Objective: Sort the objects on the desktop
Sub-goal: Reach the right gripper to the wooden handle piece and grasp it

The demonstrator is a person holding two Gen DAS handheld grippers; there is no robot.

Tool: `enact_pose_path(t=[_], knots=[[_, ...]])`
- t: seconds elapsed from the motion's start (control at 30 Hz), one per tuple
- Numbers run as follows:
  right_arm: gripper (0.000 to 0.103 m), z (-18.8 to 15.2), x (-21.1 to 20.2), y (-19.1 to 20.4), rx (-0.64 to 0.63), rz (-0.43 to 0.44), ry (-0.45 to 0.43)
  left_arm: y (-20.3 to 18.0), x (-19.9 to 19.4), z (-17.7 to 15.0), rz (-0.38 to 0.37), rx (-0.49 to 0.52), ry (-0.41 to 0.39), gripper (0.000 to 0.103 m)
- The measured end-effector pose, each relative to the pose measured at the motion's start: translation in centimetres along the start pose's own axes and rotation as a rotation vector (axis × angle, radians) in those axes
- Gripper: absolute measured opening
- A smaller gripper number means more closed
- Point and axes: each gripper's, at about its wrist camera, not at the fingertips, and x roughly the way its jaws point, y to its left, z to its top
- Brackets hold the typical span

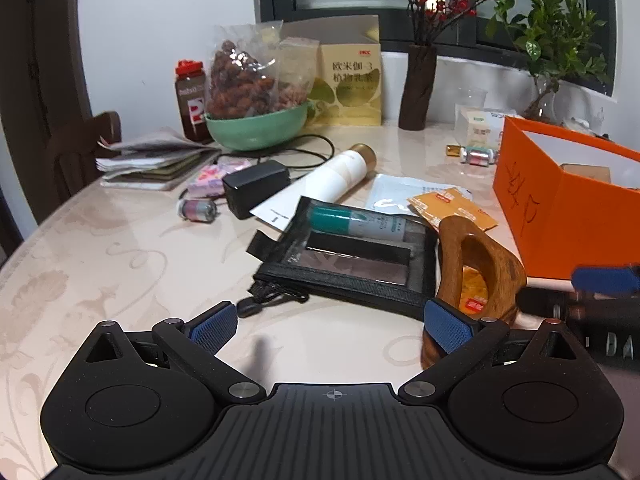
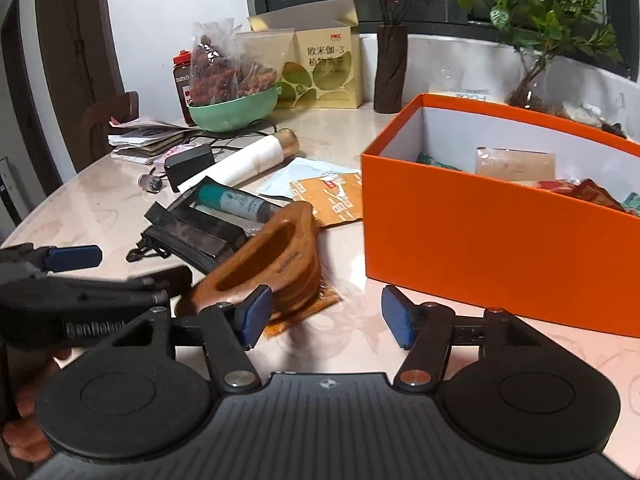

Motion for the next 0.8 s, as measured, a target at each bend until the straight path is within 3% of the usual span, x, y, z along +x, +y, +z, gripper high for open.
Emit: enact_pose_path(t=[0.03,0.13,0.17,0.23,0.37,0.6,0.63,0.8], knots=[[0.057,0.4,0.2,0.2,-0.005,0.002,-0.003,0.2,0.1,0.1,-0.002,-0.006,0.006,0.103],[0.058,1.4,0.8,0.0,0.032,0.018,0.035,0.8,0.5,0.3,-0.006,-0.039,0.027,0.103],[0.062,1.6,1.1,-0.3,0.062,0.03,0.062,1.0,0.6,0.3,0.001,-0.043,0.027,0.103],[0.081,2.0,1.5,-0.9,0.109,0.045,0.092,1.0,0.8,0.4,0.011,-0.041,0.027,0.103],[0.079,2.5,2.7,-0.9,0.144,0.065,0.163,0.4,1.3,0.5,0.007,-0.018,0.028,0.103],[0.063,2.9,4.1,-0.4,0.213,0.074,0.239,-0.9,1.9,0.7,0.024,0.022,0.009,0.103],[0.046,3.0,4.1,-0.2,0.199,0.067,0.232,-1.0,2.1,0.9,0.017,0.019,0.018,0.103],[0.03,2.9,4.2,-0.6,0.15,0.027,0.234,-2.1,2.4,0.8,-0.01,0.048,0.023,0.103]])
